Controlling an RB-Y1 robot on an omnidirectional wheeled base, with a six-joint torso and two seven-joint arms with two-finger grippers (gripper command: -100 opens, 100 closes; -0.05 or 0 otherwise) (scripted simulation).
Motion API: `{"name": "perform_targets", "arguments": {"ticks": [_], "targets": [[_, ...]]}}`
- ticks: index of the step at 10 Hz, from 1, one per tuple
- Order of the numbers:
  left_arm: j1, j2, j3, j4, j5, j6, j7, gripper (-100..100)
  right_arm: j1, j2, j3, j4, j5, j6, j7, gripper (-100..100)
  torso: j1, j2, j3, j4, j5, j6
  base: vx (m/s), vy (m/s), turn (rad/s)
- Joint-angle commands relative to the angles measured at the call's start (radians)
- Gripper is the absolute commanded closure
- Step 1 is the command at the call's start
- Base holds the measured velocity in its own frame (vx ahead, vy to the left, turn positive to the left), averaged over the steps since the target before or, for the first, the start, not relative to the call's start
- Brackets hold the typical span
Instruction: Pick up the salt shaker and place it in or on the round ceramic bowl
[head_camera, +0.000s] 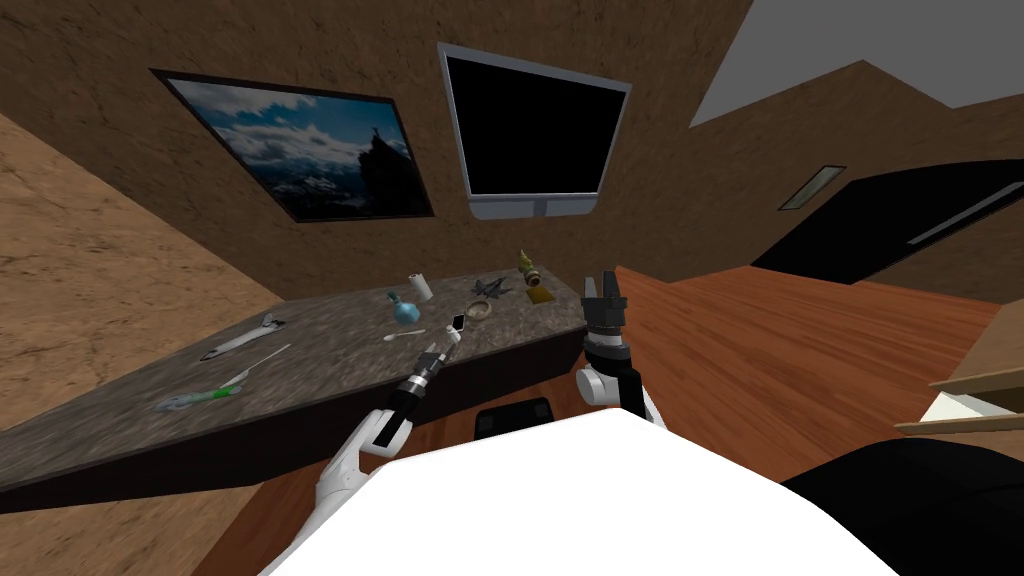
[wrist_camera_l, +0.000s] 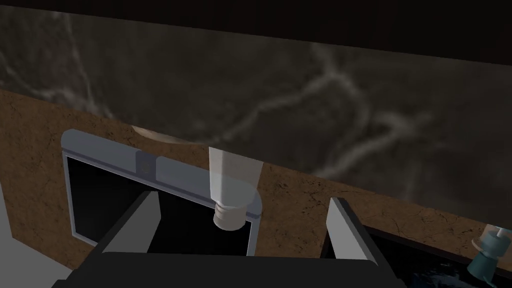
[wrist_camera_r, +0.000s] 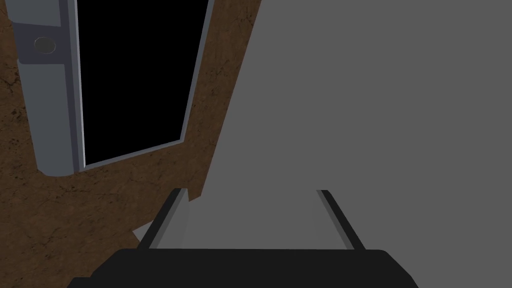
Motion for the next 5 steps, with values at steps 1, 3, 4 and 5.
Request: {"name": "perform_targets", "arguments": {"ticks": [1, 3, 4, 5], "targets": [[-0.003, -0.028, 0.002, 0.020, -0.005, -0.018, -0.027, -100, 0.000, 0.000, 0.000, 0.000, 0.000, 0.000, 0.000, 0, 0.000, 0.000, 0.000, 0.000, 0.000, 0.000, 0.066, -0.046, 0.050], [-0.010, -0.060, 0.010, 0.030, -0.020, -0.036, -0.062, -100, 0.000, 0.000, 0.000, 0.000, 0.000, 0.000, 0.000, 0, -0.004, -0.003, -0.002, -0.001, -0.001, 0.000, 0.086, -0.059, 0.060], [-0.008, -0.052, 0.007, 0.031, -0.015, -0.032, -0.051, -100, 0.000, 0.000, 0.000, 0.000, 0.000, 0.000, 0.000, 0, -0.004, -0.005, -0.003, -0.001, -0.001, 0.000, 0.048, -0.025, 0.016], [-0.009, -0.054, 0.007, 0.031, -0.015, -0.034, -0.054, 0, 0.000, 0.000, 0.000, 0.000, 0.000, 0.000, 0.000, 0, -0.002, -0.003, -0.002, -0.001, -0.001, 0.000, 0.008, -0.005, -0.002]]}}
